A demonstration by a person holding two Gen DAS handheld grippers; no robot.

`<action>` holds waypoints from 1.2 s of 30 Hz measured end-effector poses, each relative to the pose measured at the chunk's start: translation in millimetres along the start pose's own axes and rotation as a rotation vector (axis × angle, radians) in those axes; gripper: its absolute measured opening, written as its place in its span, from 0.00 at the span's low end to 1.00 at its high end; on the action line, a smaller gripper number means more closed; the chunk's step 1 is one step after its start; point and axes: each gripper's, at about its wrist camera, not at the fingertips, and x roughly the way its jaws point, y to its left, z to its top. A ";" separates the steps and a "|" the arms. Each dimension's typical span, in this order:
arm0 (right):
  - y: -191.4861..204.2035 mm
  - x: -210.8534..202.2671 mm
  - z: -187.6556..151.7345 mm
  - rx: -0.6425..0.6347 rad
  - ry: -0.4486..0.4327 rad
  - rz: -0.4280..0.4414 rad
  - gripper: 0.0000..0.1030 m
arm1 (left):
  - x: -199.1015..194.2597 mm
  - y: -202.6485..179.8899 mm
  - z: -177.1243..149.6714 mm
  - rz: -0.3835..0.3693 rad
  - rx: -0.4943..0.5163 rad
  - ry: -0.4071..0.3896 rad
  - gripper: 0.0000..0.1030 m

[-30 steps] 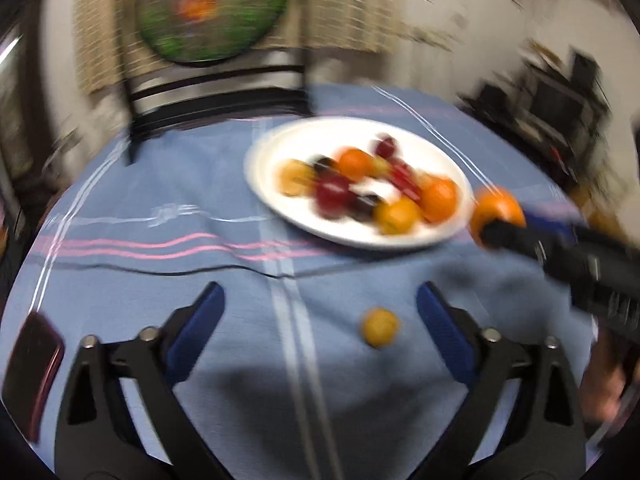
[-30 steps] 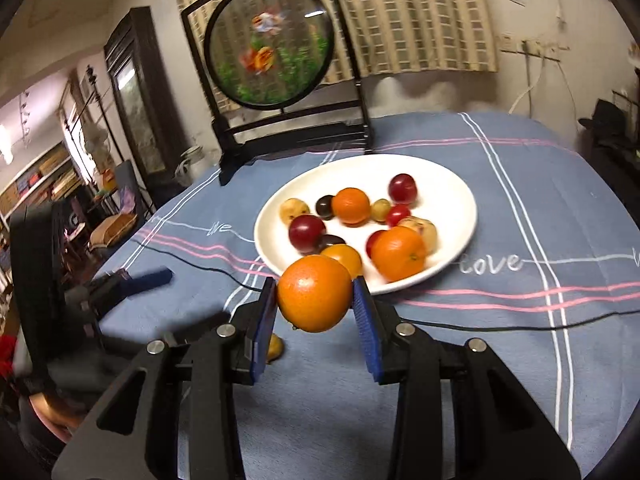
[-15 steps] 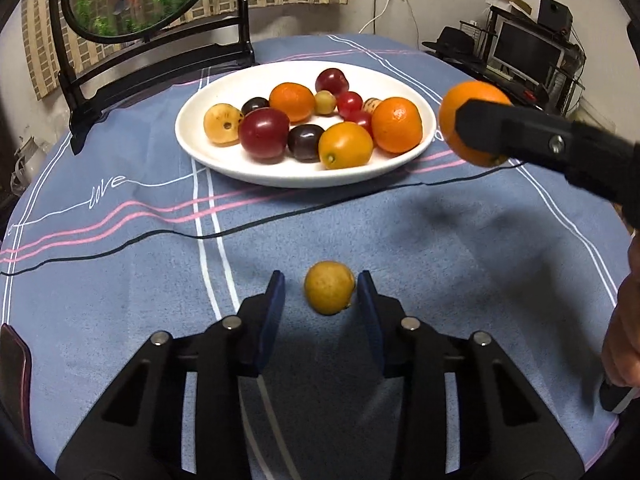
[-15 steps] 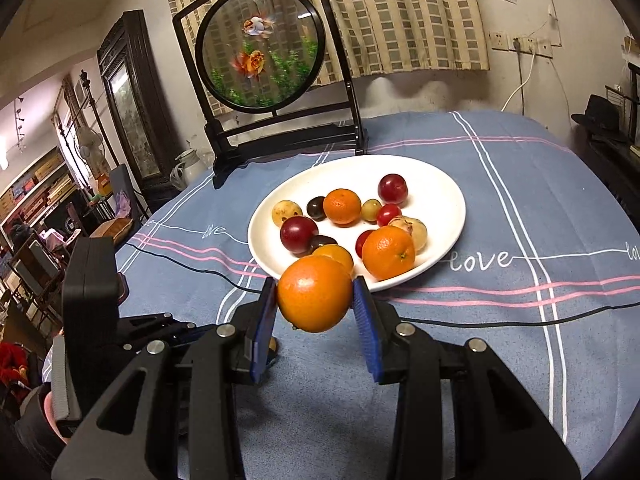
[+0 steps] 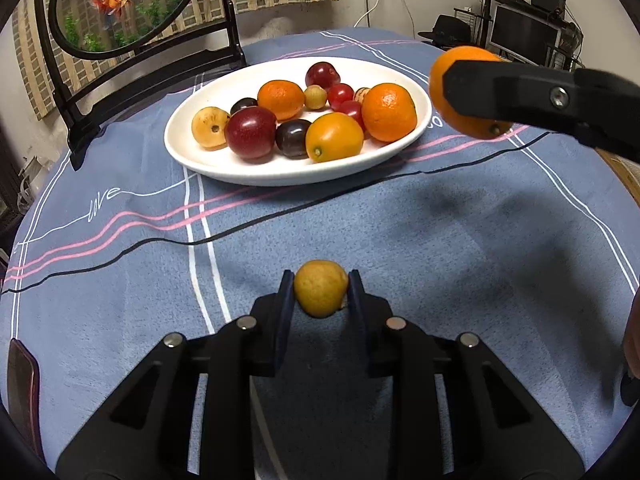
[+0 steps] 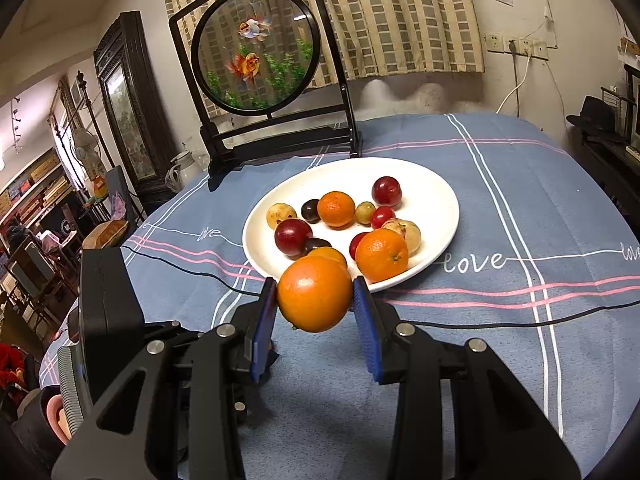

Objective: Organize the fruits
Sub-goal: 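Place the orange and apricot on the white plate and open both tools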

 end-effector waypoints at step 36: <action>-56.0 126.6 86.1 0.053 0.033 -0.044 0.37 | 77.4 106.3 160.4 0.058 -0.299 -0.062 0.66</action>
